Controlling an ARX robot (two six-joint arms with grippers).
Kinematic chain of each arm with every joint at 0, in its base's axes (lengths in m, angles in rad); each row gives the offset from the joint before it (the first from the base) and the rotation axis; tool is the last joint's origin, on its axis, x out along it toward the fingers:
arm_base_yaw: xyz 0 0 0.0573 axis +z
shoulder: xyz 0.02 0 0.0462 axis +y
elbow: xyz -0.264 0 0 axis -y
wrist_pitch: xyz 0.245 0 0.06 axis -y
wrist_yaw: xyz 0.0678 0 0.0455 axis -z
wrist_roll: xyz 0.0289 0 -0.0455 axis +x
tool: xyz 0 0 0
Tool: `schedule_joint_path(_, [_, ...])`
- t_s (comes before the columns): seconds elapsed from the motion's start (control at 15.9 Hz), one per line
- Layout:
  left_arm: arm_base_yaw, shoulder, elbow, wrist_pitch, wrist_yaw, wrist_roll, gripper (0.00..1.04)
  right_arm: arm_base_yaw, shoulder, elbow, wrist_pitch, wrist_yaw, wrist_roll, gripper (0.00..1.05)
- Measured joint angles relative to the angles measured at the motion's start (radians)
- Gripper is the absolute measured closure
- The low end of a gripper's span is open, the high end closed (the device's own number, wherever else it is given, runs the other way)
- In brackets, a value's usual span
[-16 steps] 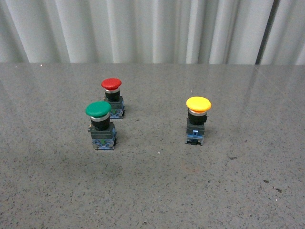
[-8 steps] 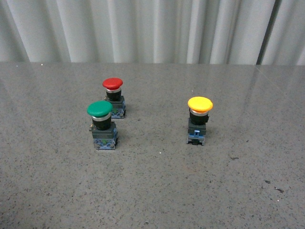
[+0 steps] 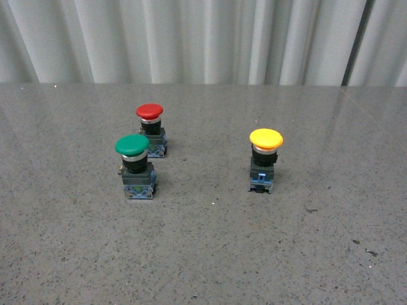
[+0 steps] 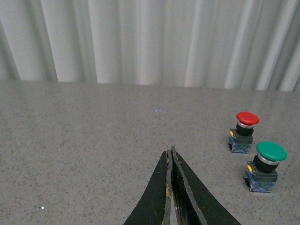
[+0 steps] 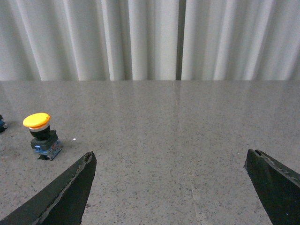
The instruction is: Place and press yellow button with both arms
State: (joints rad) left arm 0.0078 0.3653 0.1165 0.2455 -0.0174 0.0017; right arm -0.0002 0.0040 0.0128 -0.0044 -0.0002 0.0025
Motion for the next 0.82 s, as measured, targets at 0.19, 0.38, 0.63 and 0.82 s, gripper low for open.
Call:
schedule_joint_path(0.19, [-0.010,-0.055,-0.036,-0.020,0.018,0.000,1.03,0.000,0.000,0.000,0.000,0.000,0.000,0.07])
schedule_joint_path(0.38, [-0.009,-0.106,-0.059,-0.047,0.017,0.000,1.03,0.000,0.000,0.000,0.000,0.000,0.000,0.07])
schedule_joint_path(0.63, [-0.009,-0.165,-0.078,-0.079,0.017,0.000,1.03,0.000,0.000,0.000,0.000,0.000,0.000,0.07])
schedule_joint_path(0.82, [-0.009,-0.312,-0.102,-0.248,0.019,0.000,1.03,0.000,0.000,0.000,0.000,0.000,0.000,0.07])
